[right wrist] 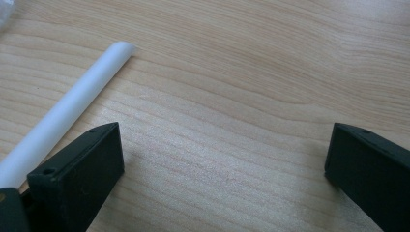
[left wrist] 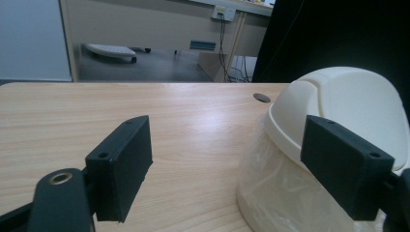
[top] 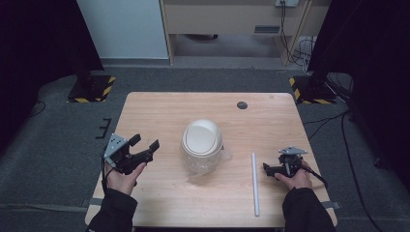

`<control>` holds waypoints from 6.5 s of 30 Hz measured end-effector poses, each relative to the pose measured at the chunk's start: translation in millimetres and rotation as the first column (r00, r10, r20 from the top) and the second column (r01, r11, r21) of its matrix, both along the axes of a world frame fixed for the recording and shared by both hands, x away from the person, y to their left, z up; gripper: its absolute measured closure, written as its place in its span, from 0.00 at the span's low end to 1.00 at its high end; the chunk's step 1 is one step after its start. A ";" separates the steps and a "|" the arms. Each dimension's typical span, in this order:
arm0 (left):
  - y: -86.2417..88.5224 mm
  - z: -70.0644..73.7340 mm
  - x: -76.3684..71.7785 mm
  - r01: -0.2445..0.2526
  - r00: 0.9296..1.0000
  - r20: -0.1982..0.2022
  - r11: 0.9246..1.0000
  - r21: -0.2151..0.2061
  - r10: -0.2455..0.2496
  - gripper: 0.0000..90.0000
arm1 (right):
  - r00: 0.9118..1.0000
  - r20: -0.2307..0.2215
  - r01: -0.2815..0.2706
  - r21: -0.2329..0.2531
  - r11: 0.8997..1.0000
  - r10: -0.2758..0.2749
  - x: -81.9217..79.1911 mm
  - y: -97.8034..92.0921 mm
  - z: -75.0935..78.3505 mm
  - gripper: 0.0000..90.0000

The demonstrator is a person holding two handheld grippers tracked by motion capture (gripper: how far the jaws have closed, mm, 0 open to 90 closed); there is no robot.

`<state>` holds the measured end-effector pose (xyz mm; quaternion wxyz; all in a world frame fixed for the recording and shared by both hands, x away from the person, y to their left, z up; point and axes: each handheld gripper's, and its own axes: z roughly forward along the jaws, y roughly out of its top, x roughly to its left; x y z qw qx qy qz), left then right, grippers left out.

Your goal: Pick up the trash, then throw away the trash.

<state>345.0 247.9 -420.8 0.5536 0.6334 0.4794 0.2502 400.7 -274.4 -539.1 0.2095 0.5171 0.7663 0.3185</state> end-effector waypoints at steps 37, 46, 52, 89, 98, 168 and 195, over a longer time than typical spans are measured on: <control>-80.9 0.3 31.7 0.171 0.985 -0.039 0.980 0.103 -0.168 0.18 | 1.000 0.000 0.000 0.000 1.000 0.000 0.0 0.0 0.0 0.01; -91.3 -8.3 38.3 0.181 0.982 -0.073 0.972 0.148 -0.172 0.17 | 1.000 0.000 0.000 0.000 1.000 0.000 0.0 0.0 0.0 0.01; -94.8 -12.6 43.0 0.189 0.979 -0.104 0.968 0.166 -0.173 0.17 | 1.000 0.000 0.000 0.000 1.000 0.000 0.0 0.0 0.0 0.01; -57.5 -8.2 21.5 0.181 0.982 -0.079 0.970 0.165 -0.170 0.18 | 0.999 -0.009 -0.049 -0.062 0.997 0.049 -0.2 -4.6 11.6 0.23; -11.6 -17.3 -2.8 0.118 0.991 -0.088 0.980 0.163 -0.104 0.18 | 0.999 0.013 -0.042 -0.044 0.998 0.043 -6.2 -5.7 26.6 0.24; 32.4 -69.3 2.2 0.056 0.977 -0.211 0.976 0.213 -0.010 0.19 | 0.983 -0.070 -0.169 0.009 0.986 0.169 -29.3 51.0 46.7 0.88; 25.0 -41.2 -7.9 0.052 0.996 -0.082 0.990 0.129 -0.042 0.20 | 0.941 0.329 -0.176 0.288 0.941 0.076 -35.4 27.8 107.5 0.88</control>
